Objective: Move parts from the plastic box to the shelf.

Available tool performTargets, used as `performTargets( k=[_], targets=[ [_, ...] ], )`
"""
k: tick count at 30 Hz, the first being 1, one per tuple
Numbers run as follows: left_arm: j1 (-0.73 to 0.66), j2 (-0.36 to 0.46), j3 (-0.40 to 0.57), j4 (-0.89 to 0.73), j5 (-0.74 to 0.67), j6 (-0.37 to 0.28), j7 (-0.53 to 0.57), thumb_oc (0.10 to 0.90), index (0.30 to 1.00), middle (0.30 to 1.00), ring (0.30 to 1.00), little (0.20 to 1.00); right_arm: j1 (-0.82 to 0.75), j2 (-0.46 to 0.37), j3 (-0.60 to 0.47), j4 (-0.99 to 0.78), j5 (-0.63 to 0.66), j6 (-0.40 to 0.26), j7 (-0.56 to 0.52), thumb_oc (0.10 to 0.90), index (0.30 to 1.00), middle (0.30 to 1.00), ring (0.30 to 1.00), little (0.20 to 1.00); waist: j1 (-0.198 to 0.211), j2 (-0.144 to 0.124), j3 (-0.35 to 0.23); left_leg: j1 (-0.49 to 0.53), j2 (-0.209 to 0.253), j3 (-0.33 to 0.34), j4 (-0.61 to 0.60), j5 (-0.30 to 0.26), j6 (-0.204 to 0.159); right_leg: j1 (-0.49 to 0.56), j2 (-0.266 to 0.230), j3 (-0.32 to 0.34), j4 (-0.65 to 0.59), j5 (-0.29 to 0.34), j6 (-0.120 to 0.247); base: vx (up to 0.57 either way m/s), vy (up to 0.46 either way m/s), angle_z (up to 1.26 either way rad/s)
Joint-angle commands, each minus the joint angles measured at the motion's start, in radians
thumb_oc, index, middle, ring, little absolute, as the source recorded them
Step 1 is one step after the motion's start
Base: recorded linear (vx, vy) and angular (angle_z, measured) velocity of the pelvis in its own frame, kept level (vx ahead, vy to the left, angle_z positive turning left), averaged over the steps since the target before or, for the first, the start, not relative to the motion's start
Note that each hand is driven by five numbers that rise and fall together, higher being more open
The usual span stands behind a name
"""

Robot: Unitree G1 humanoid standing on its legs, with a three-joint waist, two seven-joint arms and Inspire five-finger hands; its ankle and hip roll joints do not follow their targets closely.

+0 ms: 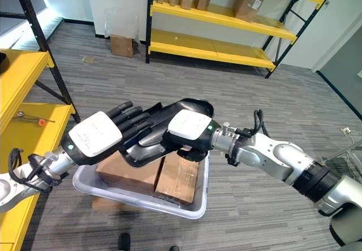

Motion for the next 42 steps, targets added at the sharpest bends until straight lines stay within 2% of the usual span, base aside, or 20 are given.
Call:
performTargets(
  k=[1, 12, 33, 40, 41, 42],
  targets=[
    [-0.117, -0.01, 0.002, 0.026, -0.027, 0.008, 0.046, 0.9, 1.0, 1.0, 1.0, 1.0, -0.154, 0.002, -0.005, 0.032, 0.095, 0.009, -0.11, 0.4, 0.3, 0.3, 0.3, 0.3, -0.004, 0.027, -0.124, 0.075, 0.064, 0.002, -0.008, -0.096, -0.022, -0.01, -0.033, 0.015, 0.046, -0.045, 0.068, 0.0, 0.0, 0.0],
    [-0.125, -0.057, -0.011, -0.012, -0.061, -0.004, 0.037, 0.9, 1.0, 1.0, 1.0, 1.0, -0.146, 0.015, -0.01, 0.037, 0.091, 0.014, -0.115, 0.4, 0.3, 0.3, 0.3, 0.3, -0.007, 0.025, -0.126, 0.074, 0.065, 0.002, -0.008, -0.096, -0.021, -0.01, -0.033, 0.015, 0.044, -0.045, 0.067, 0.0, 0.0, 0.0],
    [-0.171, -0.186, -0.133, 0.001, -0.112, -0.016, -0.009, 0.9, 1.0, 1.0, 1.0, 1.0, -0.164, 0.056, -0.003, 0.039, 0.089, 0.025, -0.136, 0.4, 0.3, 0.3, 0.3, 0.3, -0.017, 0.026, -0.123, 0.08, 0.064, 0.01, -0.008, -0.099, -0.014, -0.012, -0.032, 0.027, 0.046, -0.046, 0.065, 0.0, 0.0, 0.0],
    [-0.148, -0.223, -0.128, 0.013, -0.145, -0.017, -0.027, 0.9, 1.0, 1.0, 1.0, 1.0, -0.149, 0.066, -0.018, 0.045, 0.091, 0.032, -0.137, 0.4, 0.3, 0.3, 0.3, 0.3, -0.017, 0.027, -0.121, 0.079, 0.063, 0.009, -0.008, -0.099, -0.013, -0.013, -0.032, 0.026, 0.046, -0.045, 0.064, 0.0, 0.0, 0.0],
    [-0.146, -0.228, -0.129, 0.014, -0.149, -0.017, -0.029, 0.855, 0.937, 0.937, 0.937, 0.937, -0.15, 0.067, -0.019, 0.045, 0.091, 0.033, -0.137, 0.4, 0.3, 0.3, 0.3, 0.3, -0.017, 0.028, -0.122, 0.079, 0.063, 0.009, -0.008, -0.099, -0.013, -0.014, -0.031, 0.027, 0.046, -0.046, 0.063, 0.0, 0.0, 0.0],
    [-0.143, -0.233, -0.128, 0.017, -0.152, -0.014, -0.032, 0.4, 0.3, 0.3, 0.3, 0.3, -0.149, 0.071, -0.022, 0.047, 0.092, 0.035, -0.136, 0.4, 0.3, 0.3, 0.3, 0.3, -0.018, 0.029, -0.121, 0.079, 0.063, 0.009, -0.008, -0.099, -0.012, -0.014, -0.031, 0.027, 0.046, -0.046, 0.063, 0.0, 0.0, 0.0]
  ],
)
